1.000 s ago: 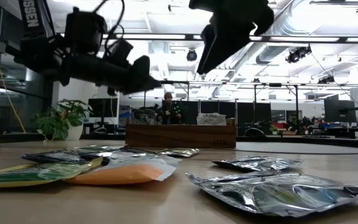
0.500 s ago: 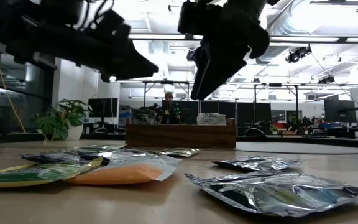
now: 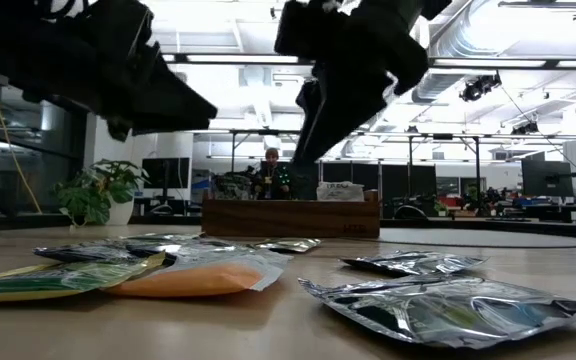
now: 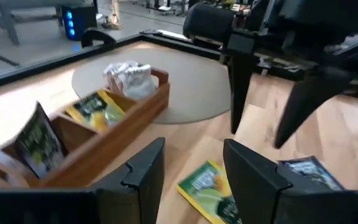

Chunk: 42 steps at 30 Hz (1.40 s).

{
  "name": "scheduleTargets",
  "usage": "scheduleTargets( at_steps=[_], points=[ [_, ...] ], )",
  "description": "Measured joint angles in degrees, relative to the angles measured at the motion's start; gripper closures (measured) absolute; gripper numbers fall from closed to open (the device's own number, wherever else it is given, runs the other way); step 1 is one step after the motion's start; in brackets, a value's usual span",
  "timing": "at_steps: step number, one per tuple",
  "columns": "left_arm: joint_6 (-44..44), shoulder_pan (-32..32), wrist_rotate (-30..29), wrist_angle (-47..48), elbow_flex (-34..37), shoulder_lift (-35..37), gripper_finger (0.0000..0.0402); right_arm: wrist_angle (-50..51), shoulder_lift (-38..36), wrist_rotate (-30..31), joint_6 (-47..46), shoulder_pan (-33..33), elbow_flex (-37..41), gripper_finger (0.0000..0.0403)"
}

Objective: Pick & Place Tea
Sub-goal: Put the yellow tea bag into the middle section of the wooden organizer

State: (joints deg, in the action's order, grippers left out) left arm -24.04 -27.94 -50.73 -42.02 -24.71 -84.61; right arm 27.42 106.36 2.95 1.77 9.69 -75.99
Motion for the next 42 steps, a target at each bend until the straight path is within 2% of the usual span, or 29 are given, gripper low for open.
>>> scheduleTargets(
  at_steps=[3, 8, 10, 13, 18, 26, 42],
  points=[
    [-2.9, -1.1, -1.2, 0.1, 0.0, -1.7, 0.0241, 0.1, 1.7, 0.0, 0.1, 0.0, 0.0, 0.0258],
    [-6.8, -1.0, -0.6, -0.5, 0.0, -4.9, 0.0241, -0.5, 4.0, 2.0, 0.8, 0.0, 0.0, 0.0369],
    [-8.3, -1.0, -0.6, -1.7, 0.0, -6.6, 0.0241, 0.0, 4.4, 4.0, 1.1, 0.0, 0.0, 0.0393],
    [-10.3, -1.0, -0.3, -2.6, 0.0, -8.0, 0.0241, 1.1, 4.4, 4.9, 1.3, 0.0, 0.0, 0.0389],
    [-11.4, -1.0, 1.5, -6.4, -0.3, -11.4, 0.0241, 1.0, 4.7, 2.7, 3.8, -0.7, 0.0, 0.04],
    [-9.5, -0.9, 2.2, -6.3, -5.3, -16.4, 0.0241, -0.1, 6.3, 1.2, 7.3, -1.6, 0.0, 0.0402],
    [-7.8, -0.9, 2.6, -5.8, -7.4, -17.7, 0.0241, -1.3, 7.7, -1.9, 9.6, -4.5, 0.0, 0.0403]
  ],
)
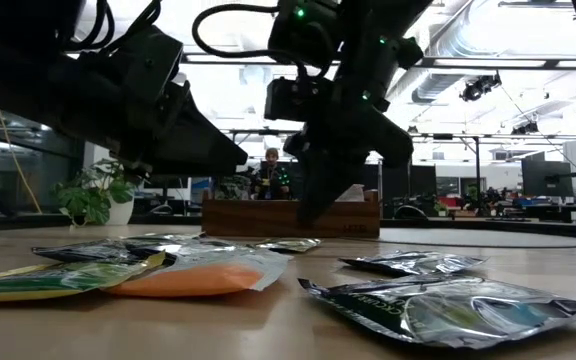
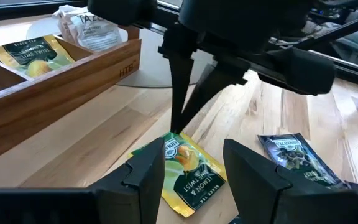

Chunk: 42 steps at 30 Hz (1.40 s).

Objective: Pick & Place Tea
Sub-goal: Put the yellow tea bag into the middle section of the wooden organizer

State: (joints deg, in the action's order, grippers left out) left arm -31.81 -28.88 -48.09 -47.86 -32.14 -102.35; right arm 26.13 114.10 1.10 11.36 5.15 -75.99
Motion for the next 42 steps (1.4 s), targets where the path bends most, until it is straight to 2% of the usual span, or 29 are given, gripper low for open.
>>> scheduleTargets(
  at_steps=[14, 18, 23, 29, 36, 39, 42],
  points=[
    [-0.4, 0.0, 0.7, 0.0, 0.0, 0.0, 0.0241, -0.4, 1.8, 0.2, -1.5, -0.5, 0.0, 0.0403],
    [-0.6, 0.0, 0.8, 0.0, 0.0, 0.0, 0.0241, 0.1, 2.2, -0.7, -6.8, -0.7, -0.1, 0.0403],
    [-0.6, 0.0, 0.7, 0.1, 0.1, 0.0, 0.0241, -2.1, 3.6, -1.3, -18.7, -0.3, -0.3, 0.0403],
    [-2.2, 0.0, 0.5, 2.0, 0.1, 0.0, 0.0241, -5.2, 4.9, 3.5, -28.9, 0.8, -0.3, 0.0403],
    [-4.9, 0.0, -0.4, 4.5, 0.1, 0.0, 0.0241, -5.8, 5.1, 12.2, -38.9, 2.2, -0.1, 0.0403],
    [-6.9, 0.0, -2.0, 6.1, 0.1, 0.0, 0.0241, -5.8, 5.2, 16.8, -42.0, 3.1, 0.0, 0.0403],
    [-10.2, 0.0, -4.0, 8.6, 0.1, 0.0, 0.0241, -5.8, 5.2, 18.7, -45.0, 3.8, 0.0, 0.0403]
  ],
)
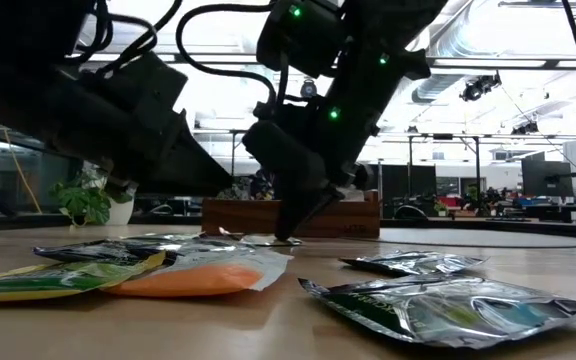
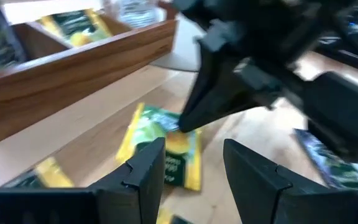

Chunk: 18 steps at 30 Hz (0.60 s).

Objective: Pick & Place Tea
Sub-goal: Put the yellow tea bag into the middle section of the wooden organizer

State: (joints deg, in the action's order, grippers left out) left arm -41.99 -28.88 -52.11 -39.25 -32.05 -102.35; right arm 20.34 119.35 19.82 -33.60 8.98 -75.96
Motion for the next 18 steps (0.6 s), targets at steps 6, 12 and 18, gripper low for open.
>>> scheduleTargets(
  at_steps=[6, 12, 18],
  points=[
    [-8.3, 0.1, -2.2, 3.2, 0.0, 0.0, 0.0241, -1.3, 0.0, 1.0, -1.0, 0.5, 0.0, 0.0403],
    [-22.5, 2.9, 1.7, 4.7, 0.0, 0.0, 0.0241, -1.6, 0.0, 0.4, -1.0, 0.8, 0.0, 0.0403],
    [-33.7, 8.0, 12.5, 6.0, -0.3, 0.3, 0.0241, -1.5, 0.0, 0.3, -1.0, 0.8, 0.0, 0.0403]
  ],
)
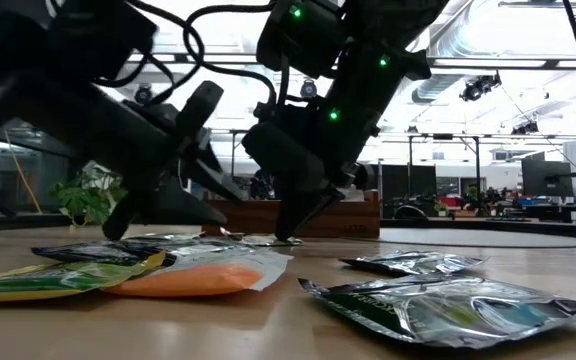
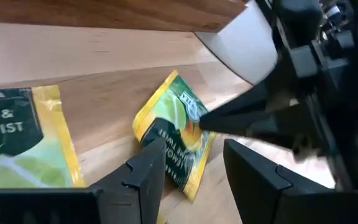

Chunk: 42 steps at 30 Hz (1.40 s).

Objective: Pick & Place Tea
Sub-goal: Put the yellow tea bag into the middle section of the wooden organizer

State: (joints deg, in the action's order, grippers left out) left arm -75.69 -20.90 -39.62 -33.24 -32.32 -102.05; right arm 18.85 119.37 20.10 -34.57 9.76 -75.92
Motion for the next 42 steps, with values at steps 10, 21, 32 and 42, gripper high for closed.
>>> scheduleTargets(
  at_steps=[10, 21, 32, 42],
  points=[
    [-1.6, 6.1, 14.8, 7.6, 0.1, 4.4, 0.0241, 0.4, 0.0, -1.0, 0.6, 0.0, 0.0, 0.0403],
    [-0.2, 6.8, 15.3, 19.8, 0.4, 10.7, 0.0241, 0.4, 0.0, -1.2, 2.3, 0.0, 0.0, 0.0403],
    [-1.2, 10.5, 20.8, 19.3, -1.1, 10.2, 0.0241, 0.2, -0.1, -1.2, 2.5, 0.0, 0.0, 0.0403],
    [-2.6, 10.9, 21.5, 19.5, -1.1, 10.2, 0.0241, -0.3, -0.1, -1.4, 3.1, 0.0, 0.0, 0.0403]
  ],
)
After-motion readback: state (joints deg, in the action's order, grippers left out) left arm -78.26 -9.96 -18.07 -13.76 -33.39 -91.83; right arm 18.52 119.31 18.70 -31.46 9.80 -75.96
